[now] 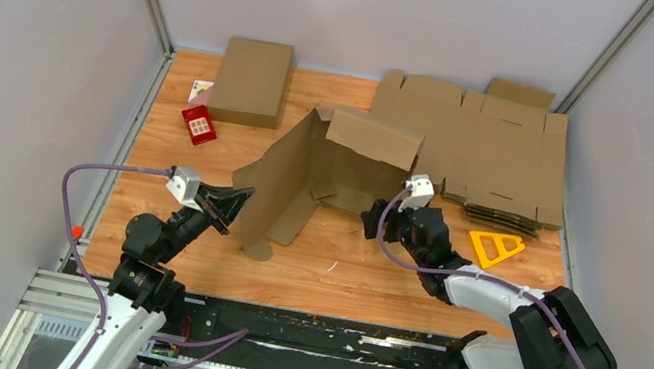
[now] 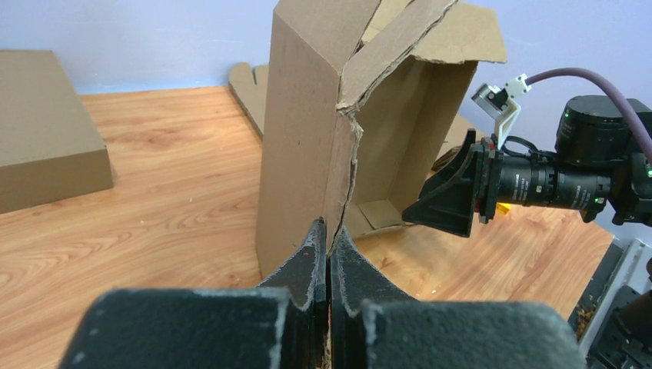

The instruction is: Fold the paper box

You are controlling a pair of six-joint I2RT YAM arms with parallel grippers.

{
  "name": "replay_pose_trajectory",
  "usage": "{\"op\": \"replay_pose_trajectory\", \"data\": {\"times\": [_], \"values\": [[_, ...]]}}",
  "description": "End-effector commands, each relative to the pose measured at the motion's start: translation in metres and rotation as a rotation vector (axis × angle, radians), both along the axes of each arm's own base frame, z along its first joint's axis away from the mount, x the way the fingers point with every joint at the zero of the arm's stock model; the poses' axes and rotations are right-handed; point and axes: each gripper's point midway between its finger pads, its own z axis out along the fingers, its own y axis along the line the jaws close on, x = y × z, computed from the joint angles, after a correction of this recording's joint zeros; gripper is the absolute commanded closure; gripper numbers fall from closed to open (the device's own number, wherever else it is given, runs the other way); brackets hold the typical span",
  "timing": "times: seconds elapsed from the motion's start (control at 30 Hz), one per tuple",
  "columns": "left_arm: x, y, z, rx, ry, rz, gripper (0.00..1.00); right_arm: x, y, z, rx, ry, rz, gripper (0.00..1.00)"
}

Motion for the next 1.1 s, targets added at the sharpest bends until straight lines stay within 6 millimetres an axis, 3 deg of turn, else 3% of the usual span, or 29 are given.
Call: {"op": "replay_pose_trajectory", "data": {"times": [0.0, 0.63, 0.77, 1.07], "values": [[-0.003, -0.005, -0.016, 0.014, 0.062, -0.034, 1.0, 0.006, 0.017, 0.02, 0.028, -0.058, 0.046, 0.13], [-0.003, -0.006, -0.015, 0.012, 0.059, -0.04, 1.0, 0.001, 0.032, 0.009, -0.003, -0.032, 0.11, 0.12], [-0.003, -0.006, -0.016, 0.012, 0.061, -0.039, 1.0, 0.01, 0.021, 0.004, -0.045, -0.013, 0.032, 0.13], [0.0, -0.003, -0.017, 0.016, 0.071, -0.018, 1.0, 0.013, -0.007, 0.033, 0.059, -0.117, -0.047, 0.05]]}}
